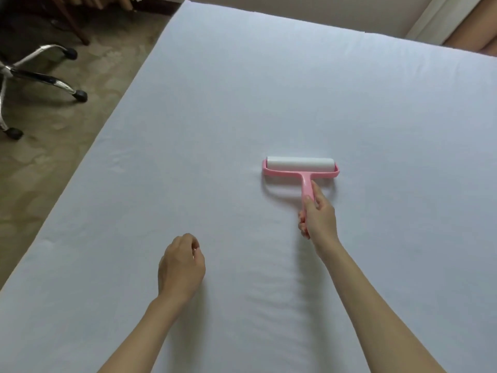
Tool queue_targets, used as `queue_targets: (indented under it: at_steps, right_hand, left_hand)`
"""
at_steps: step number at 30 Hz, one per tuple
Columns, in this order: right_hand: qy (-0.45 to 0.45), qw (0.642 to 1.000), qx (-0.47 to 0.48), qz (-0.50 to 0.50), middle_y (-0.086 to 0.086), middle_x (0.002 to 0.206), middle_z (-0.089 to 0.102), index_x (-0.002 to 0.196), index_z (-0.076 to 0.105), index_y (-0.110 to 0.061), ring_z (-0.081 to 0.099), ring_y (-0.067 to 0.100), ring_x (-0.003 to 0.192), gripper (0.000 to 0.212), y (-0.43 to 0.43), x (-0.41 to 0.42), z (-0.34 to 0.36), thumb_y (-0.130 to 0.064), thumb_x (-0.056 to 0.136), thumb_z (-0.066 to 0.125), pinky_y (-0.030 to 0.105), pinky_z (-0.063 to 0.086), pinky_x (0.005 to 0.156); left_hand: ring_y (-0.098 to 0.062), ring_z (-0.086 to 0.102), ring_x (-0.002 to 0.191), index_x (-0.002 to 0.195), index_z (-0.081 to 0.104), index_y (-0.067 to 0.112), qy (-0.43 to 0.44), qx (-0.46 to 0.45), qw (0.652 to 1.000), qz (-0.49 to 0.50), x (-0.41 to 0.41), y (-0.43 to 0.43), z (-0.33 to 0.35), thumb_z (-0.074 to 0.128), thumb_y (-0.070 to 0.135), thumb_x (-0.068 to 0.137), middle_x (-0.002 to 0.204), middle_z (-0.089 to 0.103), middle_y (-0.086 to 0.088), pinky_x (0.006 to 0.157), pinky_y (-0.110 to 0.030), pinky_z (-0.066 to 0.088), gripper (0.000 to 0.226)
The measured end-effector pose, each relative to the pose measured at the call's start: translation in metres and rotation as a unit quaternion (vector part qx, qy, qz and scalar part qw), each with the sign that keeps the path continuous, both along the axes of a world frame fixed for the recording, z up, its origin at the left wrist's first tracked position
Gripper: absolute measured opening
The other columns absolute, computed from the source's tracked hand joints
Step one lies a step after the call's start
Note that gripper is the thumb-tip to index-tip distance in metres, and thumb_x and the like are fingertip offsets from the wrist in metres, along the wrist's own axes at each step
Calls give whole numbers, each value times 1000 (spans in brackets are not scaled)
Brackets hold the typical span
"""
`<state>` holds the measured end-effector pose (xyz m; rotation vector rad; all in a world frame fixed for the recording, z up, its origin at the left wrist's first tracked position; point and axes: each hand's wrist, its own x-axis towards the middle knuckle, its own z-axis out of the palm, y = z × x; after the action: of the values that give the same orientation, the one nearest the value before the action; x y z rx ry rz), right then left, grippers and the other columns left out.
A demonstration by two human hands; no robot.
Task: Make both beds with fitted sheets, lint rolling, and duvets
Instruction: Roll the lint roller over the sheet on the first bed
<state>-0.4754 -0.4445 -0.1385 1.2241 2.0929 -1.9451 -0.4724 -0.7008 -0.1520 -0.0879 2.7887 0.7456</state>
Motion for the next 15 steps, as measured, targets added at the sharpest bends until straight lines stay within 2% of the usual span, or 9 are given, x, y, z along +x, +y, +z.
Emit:
queue_targets:
  at_steps: [4,8,12,15]
  right_hand:
    - [-36,999,5,-13,5,60,39,135,45,-44,32,11,45,44,-35,92,12,-18,100,41,18,29,38]
    - [-48,993,-5,-111,5,54,34,122,61,-38,27,12,43,44,-61,144,41,-7,94,49,17,25,38]
    - [9,991,4,-131,2,55,36,123,59,-36,29,11,45,42,-79,87,55,-8,94,48,18,26,37]
    - [58,995,1,-81,-1,59,40,125,57,-35,34,8,44,34,-102,0,55,-20,97,47,17,29,38]
  left_hand:
    - [-20,52,74,81,52,12,-22,12,999,-24,3,0,0,49,6,89,81,54,0,64,-35,46,10]
    - [-20,51,74,80,51,12,-27,29,998,-47,0,-7,4,49,6,89,80,54,1,63,-35,45,10]
    - [-19,51,73,80,51,12,-20,28,998,-58,-13,-30,10,48,5,88,79,53,1,62,-34,44,11]
    - [-20,51,75,81,51,11,-20,21,998,-59,-25,-52,12,49,5,88,81,54,0,65,-36,47,10]
